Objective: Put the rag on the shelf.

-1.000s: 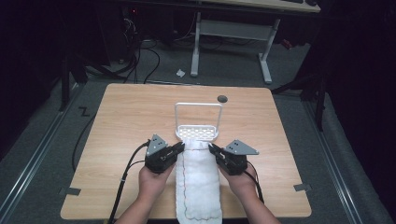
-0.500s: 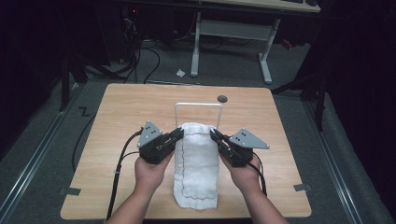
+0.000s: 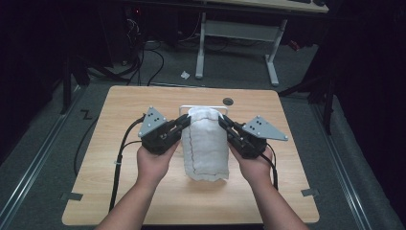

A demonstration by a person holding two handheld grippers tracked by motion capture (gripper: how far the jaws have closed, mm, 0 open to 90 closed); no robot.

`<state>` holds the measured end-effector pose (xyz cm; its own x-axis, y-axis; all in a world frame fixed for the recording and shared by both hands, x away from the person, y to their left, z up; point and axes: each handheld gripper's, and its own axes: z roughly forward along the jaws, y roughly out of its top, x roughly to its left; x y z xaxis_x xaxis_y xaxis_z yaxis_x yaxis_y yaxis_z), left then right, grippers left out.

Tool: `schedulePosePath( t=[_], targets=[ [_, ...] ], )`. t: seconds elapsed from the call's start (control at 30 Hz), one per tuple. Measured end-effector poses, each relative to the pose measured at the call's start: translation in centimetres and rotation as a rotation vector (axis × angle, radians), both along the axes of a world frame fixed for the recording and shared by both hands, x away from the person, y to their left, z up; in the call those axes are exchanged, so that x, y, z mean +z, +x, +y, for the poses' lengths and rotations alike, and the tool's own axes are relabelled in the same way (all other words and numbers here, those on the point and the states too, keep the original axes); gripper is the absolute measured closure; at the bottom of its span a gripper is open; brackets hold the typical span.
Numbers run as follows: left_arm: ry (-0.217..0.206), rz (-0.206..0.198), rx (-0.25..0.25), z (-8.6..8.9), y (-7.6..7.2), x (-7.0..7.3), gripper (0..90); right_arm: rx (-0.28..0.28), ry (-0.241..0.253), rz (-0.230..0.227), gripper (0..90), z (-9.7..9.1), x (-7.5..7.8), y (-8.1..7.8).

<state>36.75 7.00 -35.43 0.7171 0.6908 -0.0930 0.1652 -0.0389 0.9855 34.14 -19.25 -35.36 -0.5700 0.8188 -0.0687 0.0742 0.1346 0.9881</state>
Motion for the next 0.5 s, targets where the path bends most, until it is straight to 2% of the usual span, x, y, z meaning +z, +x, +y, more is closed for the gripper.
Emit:
schedulePosePath(
  t=[0.1,0.27,0.5],
  targets=[
    [0.001,-0.017,0.009,0.2,0.4,0.7,83.2,-0.004,0.005,-0.005,85.8,-0.1,0.7,0.3],
    [-0.014,-0.020,0.015,0.4,1.0,1.5,83.2,-0.001,0.008,-0.003,85.8,-0.1,1.5,0.7],
    [-0.011,-0.029,0.009,0.2,2.4,2.9,83.4,-0.011,0.008,-0.024,85.8,-0.2,2.9,1.6]
  ],
)
